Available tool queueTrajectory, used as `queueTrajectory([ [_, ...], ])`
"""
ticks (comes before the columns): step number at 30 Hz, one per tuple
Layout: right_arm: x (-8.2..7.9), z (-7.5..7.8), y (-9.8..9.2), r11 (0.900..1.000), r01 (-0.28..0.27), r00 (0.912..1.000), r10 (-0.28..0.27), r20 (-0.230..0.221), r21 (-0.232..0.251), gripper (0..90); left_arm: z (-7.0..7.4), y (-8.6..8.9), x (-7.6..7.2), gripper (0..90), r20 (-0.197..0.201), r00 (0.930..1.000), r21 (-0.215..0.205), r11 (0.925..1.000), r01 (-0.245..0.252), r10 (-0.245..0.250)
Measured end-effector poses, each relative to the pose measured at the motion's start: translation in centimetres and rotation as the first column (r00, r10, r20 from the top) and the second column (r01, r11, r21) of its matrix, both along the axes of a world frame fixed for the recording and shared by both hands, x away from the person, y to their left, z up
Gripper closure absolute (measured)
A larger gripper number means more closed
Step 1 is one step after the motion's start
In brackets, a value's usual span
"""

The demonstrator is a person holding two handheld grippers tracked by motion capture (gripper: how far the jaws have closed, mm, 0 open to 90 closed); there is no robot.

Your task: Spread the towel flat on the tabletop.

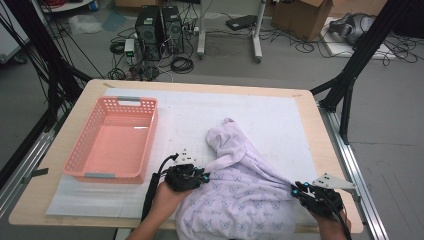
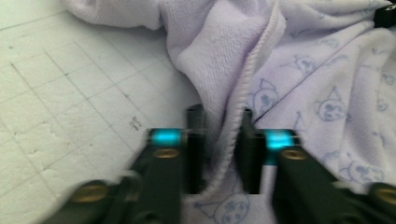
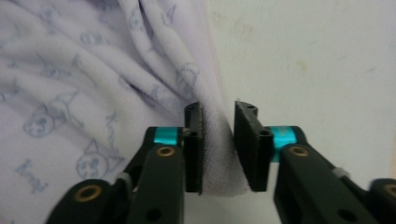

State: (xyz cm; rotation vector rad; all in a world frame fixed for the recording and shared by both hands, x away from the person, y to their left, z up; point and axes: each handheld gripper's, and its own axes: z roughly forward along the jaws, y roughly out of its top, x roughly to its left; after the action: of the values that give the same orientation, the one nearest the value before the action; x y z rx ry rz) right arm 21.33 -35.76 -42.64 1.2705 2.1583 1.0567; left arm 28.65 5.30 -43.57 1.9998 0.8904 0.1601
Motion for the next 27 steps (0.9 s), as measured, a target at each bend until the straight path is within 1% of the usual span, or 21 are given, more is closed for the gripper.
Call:
queueTrajectory([
  [2,0.0,0.5,-0.2,0.999,0.014,0.9992,-0.016,0.038,0.030,62.8,0.7,-0.3,0.3,52.1,0.027,0.9996,-0.014,0.9999,0.002,-0.002],
  [4,0.0,0.7,-0.2,0.999,0.023,0.9983,-0.026,0.053,0.046,61.5,1.5,-0.9,0.9,50.1,0.039,0.9990,-0.060,0.9979,0.023,-0.021],
  [5,0.0,0.8,-0.2,0.999,0.025,0.9977,-0.028,0.062,0.046,61.5,1.9,-1.2,1.2,49.9,0.050,0.9984,-0.066,0.9973,0.031,-0.027],
  [6,0.1,0.7,-0.2,0.998,0.029,0.9974,-0.032,0.064,0.049,61.4,2.2,-1.7,1.6,49.4,0.062,0.9977,-0.063,0.9974,0.033,-0.029],
  [8,0.2,0.7,-0.3,0.998,0.034,0.9959,-0.038,0.082,0.048,61.5,2.9,-2.8,2.4,48.7,0.075,0.9963,-0.036,0.9983,0.046,-0.043],
  [10,0.4,0.7,-0.4,0.997,0.039,0.9964,-0.043,0.072,0.059,61.3,3.1,-4.1,3.1,47.9,0.083,0.9944,-0.015,0.9976,0.067,-0.065],
  [11,0.5,0.6,-0.5,0.998,0.039,0.9964,-0.044,0.072,0.059,61.1,3.1,-4.9,3.4,47.7,0.085,0.9928,0.005,0.9964,0.085,-0.085],
  [14,0.6,0.5,-0.7,0.997,0.042,0.9968,-0.046,0.066,0.069,60.6,2.4,-7.0,4.0,46.4,0.086,0.9881,0.040,0.9915,0.124,-0.127],
  [17,0.6,0.3,-0.7,0.996,0.044,0.9972,-0.049,0.057,0.075,60.1,1.4,-8.5,4.5,46.5,0.075,0.9860,0.082,0.9863,0.143,-0.149],
  [18,0.7,0.2,-0.7,0.996,0.043,0.9974,-0.048,0.054,0.075,59.9,1.1,-8.9,4.6,47.7,0.072,0.9851,0.104,0.9835,0.148,-0.156],
  [19,0.7,0.1,-0.7,0.996,0.044,0.9976,-0.047,0.051,0.073,59.8,0.8,-9.2,4.6,50.0,0.068,0.9851,0.114,0.9822,0.149,-0.158],
  [20,0.7,0.1,-0.7,0.996,0.043,0.9976,-0.047,0.050,0.075,59.8,0.6,-9.3,4.6,55.0,0.068,0.9851,0.127,0.9808,0.148,-0.158],
  [21,0.7,0.0,-0.7,0.996,0.043,0.9977,-0.047,0.048,0.074,59.8,0.6,-9.3,4.6,63.3,0.075,0.9859,0.131,0.9816,0.139,-0.150],
  [22,0.7,0.0,-0.7,0.996,0.044,0.9978,-0.048,0.046,0.076,59.8,0.7,-9.2,4.6,69.8,0.076,0.9876,0.128,0.9837,0.127,-0.137],
  [23,0.8,0.0,-0.7,0.996,0.046,0.9978,-0.049,0.044,0.077,59.8,0.8,-9.1,4.7,74.8,0.078,0.9889,0.113,0.9867,0.117,-0.126],
  [24,0.8,0.0,-0.7,0.996,0.047,0.9979,-0.050,0.042,0.080,59.8,0.9,-8.9,4.7,80.6,0.083,0.9901,0.109,0.9886,0.104,-0.113],
  [26,0.9,0.0,-0.6,0.996,0.043,0.9978,-0.046,0.047,0.081,59.8,1.3,-8.1,4.8,84.2,0.095,0.9915,0.095,0.9922,0.081,-0.090],
  [27,0.9,0.1,-0.6,0.996,0.040,0.9979,-0.044,0.047,0.082,59.8,1.4,-7.6,4.9,84.7,0.095,0.9935,0.068,0.9961,0.056,-0.063],
])
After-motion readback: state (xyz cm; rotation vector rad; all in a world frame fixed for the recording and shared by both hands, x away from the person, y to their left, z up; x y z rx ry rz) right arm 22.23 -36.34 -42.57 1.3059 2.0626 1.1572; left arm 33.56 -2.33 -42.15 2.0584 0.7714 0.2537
